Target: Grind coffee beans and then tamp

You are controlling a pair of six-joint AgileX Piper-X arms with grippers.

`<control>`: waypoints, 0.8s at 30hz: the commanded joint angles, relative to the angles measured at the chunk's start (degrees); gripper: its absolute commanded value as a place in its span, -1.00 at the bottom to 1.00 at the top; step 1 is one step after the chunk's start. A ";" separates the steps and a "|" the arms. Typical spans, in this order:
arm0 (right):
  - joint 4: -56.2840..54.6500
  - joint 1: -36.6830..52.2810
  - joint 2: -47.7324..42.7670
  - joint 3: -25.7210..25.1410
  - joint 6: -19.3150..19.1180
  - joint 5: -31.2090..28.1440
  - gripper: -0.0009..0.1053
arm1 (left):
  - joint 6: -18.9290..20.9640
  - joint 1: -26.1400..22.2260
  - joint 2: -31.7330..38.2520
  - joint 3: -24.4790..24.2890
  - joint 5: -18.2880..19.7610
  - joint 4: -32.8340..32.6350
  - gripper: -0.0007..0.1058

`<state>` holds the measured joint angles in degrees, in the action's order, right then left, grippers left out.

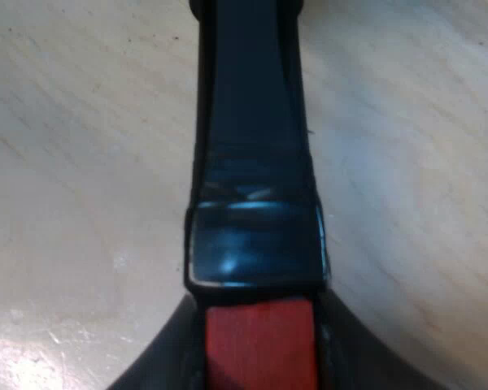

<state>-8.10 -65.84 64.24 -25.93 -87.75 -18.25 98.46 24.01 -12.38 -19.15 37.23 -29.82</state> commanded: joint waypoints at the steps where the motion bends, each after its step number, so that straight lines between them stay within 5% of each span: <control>1: 4.80 0.34 2.14 -0.48 -0.44 1.35 -0.98 | 0.24 0.25 0.34 -0.03 -0.58 0.14 0.56; 14: 8.10 0.34 10.69 -0.48 6.66 2.25 -0.98 | 0.24 0.25 0.34 -0.03 -0.58 0.14 0.56; 24: 8.10 0.34 10.84 -0.48 6.70 2.25 -0.98 | 0.24 0.25 0.34 -0.03 -0.58 0.14 0.56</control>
<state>-0.36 -65.84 74.70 -26.22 -81.17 -15.83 98.46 24.01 -12.38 -19.15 37.23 -29.82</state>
